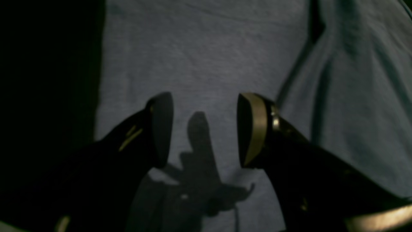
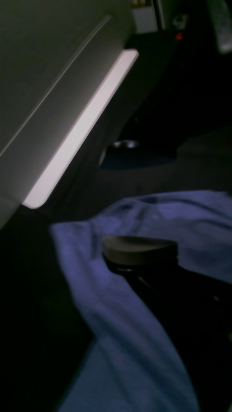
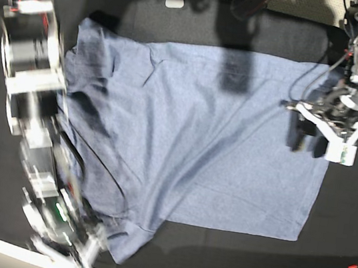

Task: Layout the t-shirt on the table in an organized manner, then fold the t-shirt properly

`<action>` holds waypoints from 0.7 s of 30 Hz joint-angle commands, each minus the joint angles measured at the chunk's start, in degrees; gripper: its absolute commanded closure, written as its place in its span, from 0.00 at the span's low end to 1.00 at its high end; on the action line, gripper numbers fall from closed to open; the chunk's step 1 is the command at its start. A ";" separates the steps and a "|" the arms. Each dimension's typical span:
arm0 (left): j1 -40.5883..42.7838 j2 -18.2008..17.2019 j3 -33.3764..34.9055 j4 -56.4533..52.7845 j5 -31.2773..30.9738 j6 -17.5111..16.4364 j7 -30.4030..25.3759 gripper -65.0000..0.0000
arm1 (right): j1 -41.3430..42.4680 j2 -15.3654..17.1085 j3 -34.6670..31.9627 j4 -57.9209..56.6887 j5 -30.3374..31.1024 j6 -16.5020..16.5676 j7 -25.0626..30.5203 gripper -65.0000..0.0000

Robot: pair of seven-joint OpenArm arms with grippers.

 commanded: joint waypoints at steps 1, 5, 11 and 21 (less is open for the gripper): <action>-0.44 -0.52 -0.92 1.11 -1.03 -0.52 -1.38 0.55 | -0.11 1.79 0.87 5.11 0.70 -0.17 0.02 0.53; 1.33 -0.48 -3.74 1.14 -5.57 -4.28 -1.20 0.55 | -11.21 7.17 4.48 20.17 4.04 -0.02 -5.03 0.53; 4.37 -0.48 -4.83 1.14 -4.94 -4.55 -1.03 0.55 | -30.27 11.23 11.39 35.78 7.23 1.49 -6.97 0.53; 5.20 -0.50 -4.81 1.14 -4.96 -4.52 -1.25 0.55 | -63.65 15.65 12.55 59.47 5.14 5.09 -7.41 0.53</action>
